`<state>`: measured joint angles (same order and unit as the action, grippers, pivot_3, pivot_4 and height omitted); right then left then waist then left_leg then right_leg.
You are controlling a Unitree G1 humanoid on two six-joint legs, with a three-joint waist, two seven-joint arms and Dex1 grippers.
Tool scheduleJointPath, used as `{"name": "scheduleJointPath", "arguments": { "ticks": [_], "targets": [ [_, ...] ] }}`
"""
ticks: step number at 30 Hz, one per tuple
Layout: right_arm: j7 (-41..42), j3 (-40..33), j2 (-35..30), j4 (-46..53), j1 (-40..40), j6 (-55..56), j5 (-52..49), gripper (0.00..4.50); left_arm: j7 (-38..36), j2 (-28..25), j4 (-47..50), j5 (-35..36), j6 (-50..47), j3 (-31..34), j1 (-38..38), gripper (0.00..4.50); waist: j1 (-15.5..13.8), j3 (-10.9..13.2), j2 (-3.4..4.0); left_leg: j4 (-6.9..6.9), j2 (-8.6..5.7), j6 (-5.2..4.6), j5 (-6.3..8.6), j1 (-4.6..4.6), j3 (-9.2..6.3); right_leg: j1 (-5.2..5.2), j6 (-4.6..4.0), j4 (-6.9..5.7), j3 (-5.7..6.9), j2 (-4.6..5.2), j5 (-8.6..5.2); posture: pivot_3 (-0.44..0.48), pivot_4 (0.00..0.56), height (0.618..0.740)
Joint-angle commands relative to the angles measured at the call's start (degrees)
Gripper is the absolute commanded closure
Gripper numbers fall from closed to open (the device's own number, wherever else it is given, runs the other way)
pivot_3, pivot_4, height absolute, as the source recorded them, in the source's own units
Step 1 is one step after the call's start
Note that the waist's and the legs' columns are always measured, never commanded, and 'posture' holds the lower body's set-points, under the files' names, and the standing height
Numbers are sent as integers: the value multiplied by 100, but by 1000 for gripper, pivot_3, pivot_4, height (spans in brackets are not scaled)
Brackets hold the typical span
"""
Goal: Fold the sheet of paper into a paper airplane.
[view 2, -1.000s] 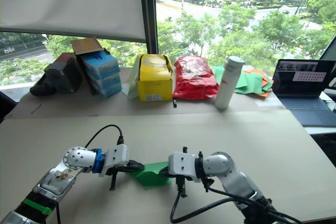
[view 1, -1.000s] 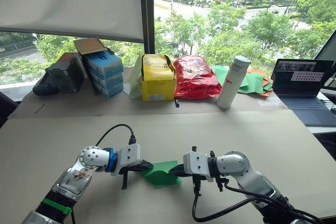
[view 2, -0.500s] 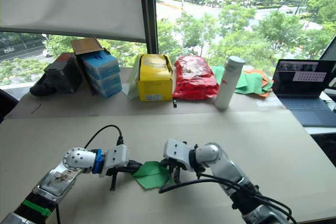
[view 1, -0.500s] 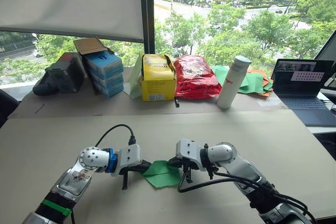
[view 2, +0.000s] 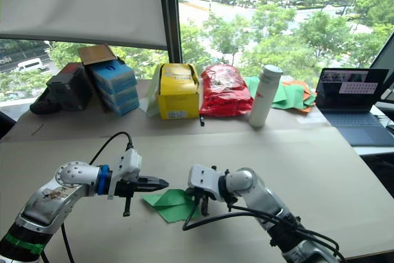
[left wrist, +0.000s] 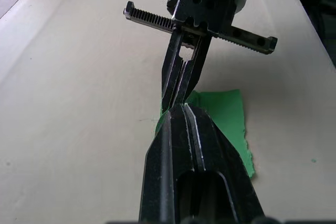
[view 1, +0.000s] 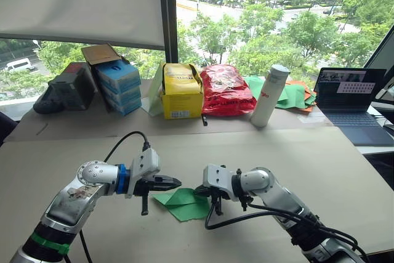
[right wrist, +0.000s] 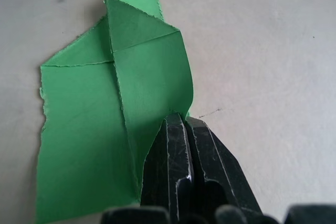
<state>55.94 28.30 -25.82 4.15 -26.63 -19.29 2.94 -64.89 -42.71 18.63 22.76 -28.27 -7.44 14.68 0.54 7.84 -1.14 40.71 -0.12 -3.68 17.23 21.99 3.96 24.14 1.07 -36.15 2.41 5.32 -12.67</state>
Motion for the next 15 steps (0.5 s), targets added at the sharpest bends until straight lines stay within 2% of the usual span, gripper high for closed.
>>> {"name": "scheduleJointPath", "arguments": {
  "ticks": [1, 7, 10, 15],
  "targets": [
    [-26, 125, -62, -156, 91, -270, 179, 4480, 143, 66, -74, -258, 210, -208, -84, 4500, -2, 0, 0, 0, 0, 0, 0, 0, 0, 1, 0, 0, 0, -1, 0, 0, 150, 740],
    [-13, 100, -37, 65, 73, -452, 138, 4480, 211, 206, -652, -705, 656, -514, -100, 4500, -3, 0, 0, -1, 0, -1, 0, 1, 0, 2, -1, 1, 2, 0, 0, 0, 150, 740],
    [-48, 112, -15, 186, 101, -505, 136, 3564, 188, 208, -1015, -1094, 1014, -830, -163, 4500, -6, 0, 0, -1, -1, -1, 1, 2, 0, 4, -1, 1, 2, 1, 0, 0, 150, 740],
    [-166, 46, 37, 367, 110, -659, 78, 1849, 208, 178, -1146, -1337, 1085, -1016, -249, 4500, -25, -1, 2, -1, -1, 3, 2, 2, -1, 2, -1, 7, -5, 23, 0, 0, 150, 740]
  ]
}}
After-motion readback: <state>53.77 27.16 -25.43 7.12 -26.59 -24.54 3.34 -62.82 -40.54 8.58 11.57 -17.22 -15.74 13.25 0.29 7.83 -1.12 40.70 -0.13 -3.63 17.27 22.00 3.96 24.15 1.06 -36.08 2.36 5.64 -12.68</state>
